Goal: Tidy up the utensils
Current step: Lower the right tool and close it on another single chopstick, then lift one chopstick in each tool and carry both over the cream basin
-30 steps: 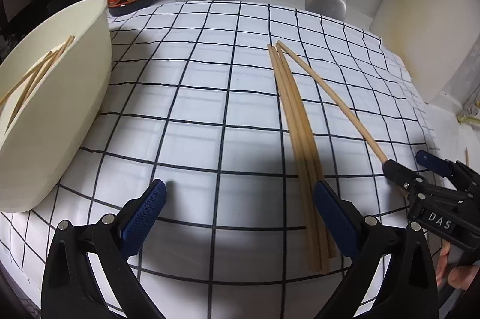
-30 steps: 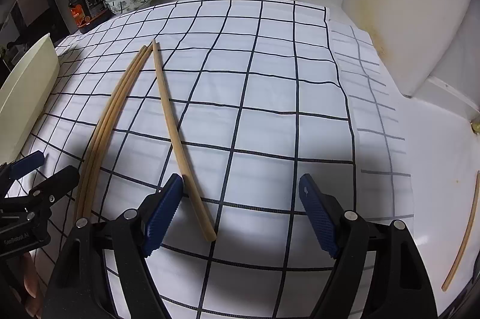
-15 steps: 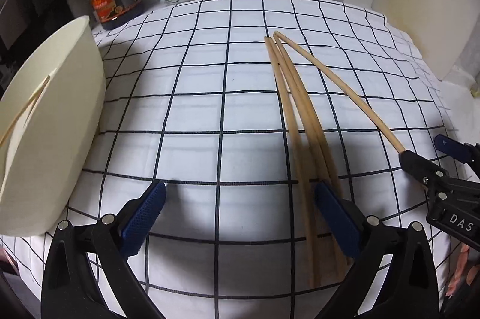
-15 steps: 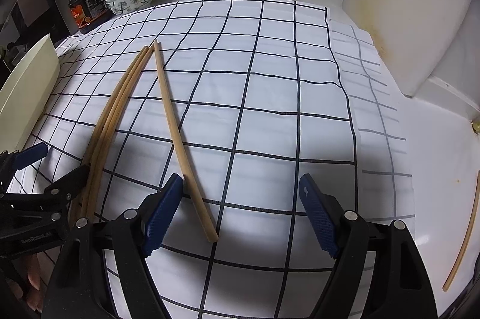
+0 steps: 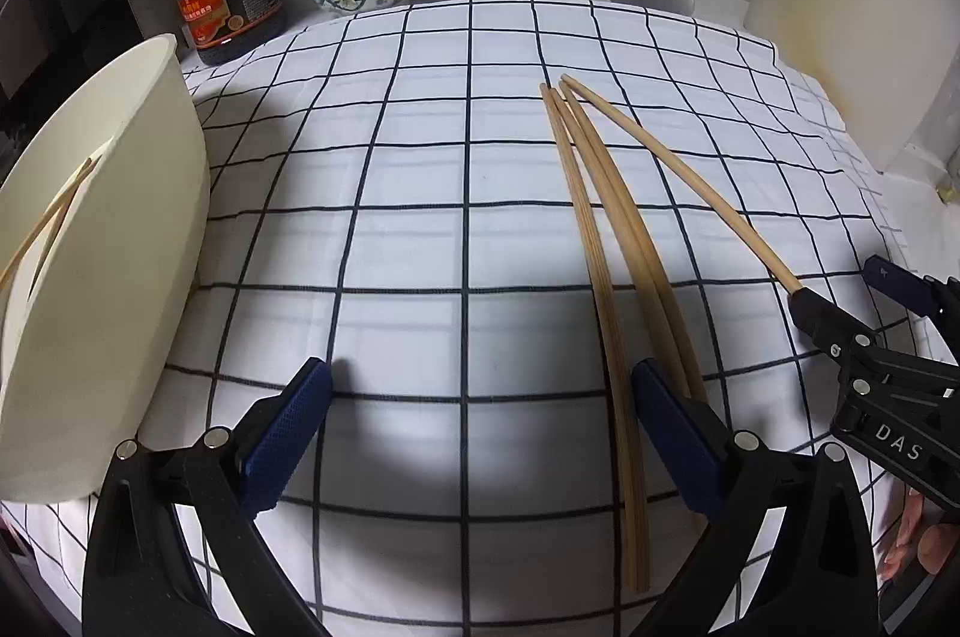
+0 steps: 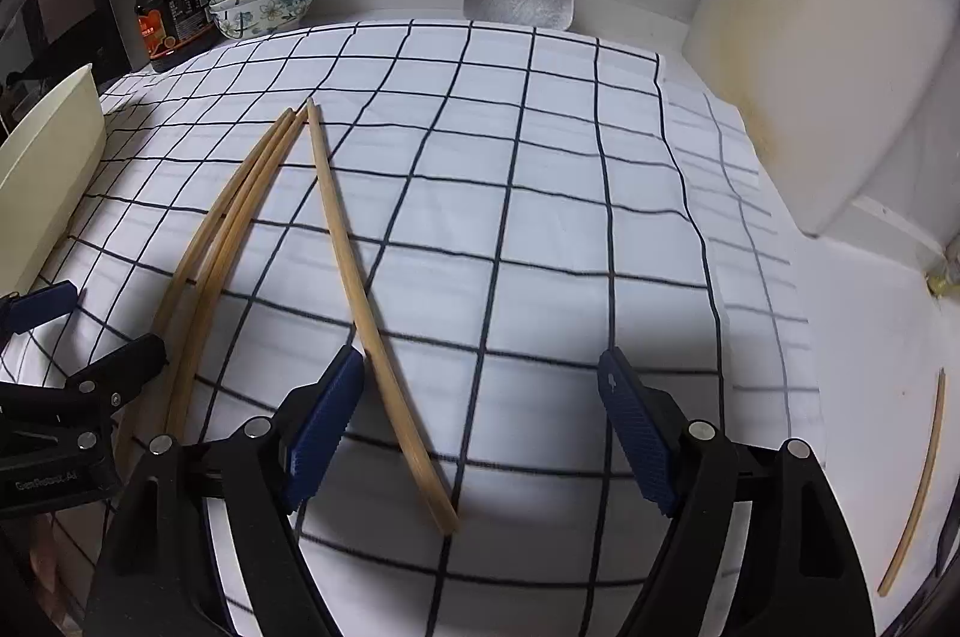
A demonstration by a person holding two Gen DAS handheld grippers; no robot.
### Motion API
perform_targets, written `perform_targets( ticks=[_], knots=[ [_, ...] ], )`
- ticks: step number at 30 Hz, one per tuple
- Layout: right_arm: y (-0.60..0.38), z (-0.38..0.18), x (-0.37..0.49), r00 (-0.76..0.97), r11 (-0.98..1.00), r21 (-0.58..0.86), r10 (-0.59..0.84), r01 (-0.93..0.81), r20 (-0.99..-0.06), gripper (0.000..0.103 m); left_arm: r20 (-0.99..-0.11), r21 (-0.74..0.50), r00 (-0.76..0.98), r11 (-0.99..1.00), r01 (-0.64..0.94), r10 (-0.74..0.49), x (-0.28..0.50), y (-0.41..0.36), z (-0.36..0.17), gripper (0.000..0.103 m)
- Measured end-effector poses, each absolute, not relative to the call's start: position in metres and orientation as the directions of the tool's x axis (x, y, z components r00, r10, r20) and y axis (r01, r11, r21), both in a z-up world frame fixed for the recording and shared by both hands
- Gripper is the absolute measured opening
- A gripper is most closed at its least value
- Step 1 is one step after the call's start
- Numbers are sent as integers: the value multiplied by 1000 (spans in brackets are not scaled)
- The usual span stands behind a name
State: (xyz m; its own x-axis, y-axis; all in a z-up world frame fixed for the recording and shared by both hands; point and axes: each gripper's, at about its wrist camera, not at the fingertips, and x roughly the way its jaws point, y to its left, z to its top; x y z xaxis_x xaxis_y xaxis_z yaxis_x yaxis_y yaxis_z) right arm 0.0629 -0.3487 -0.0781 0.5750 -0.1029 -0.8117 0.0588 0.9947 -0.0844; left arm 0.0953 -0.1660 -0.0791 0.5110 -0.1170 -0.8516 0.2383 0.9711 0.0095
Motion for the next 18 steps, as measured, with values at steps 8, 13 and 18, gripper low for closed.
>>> perform_targets(
  ticks=[8, 13, 18],
  knots=[
    [-336, -78, 76, 605, 1000, -29, -18, -8, -796, 42, -831, 2, 538, 968, 249, -137, 101, -162, -73, 57],
    [-318, -78, 75, 612, 997, -66, -23, -47, -790, 7, -831, -57, 522, 962, 266, -194, 97, -162, -69, 7],
    [-336, -75, 74, 615, 997, 80, 70, -11, -785, 6, -821, -129, 503, 947, 295, -268, 89, -157, -71, 7]
  ],
)
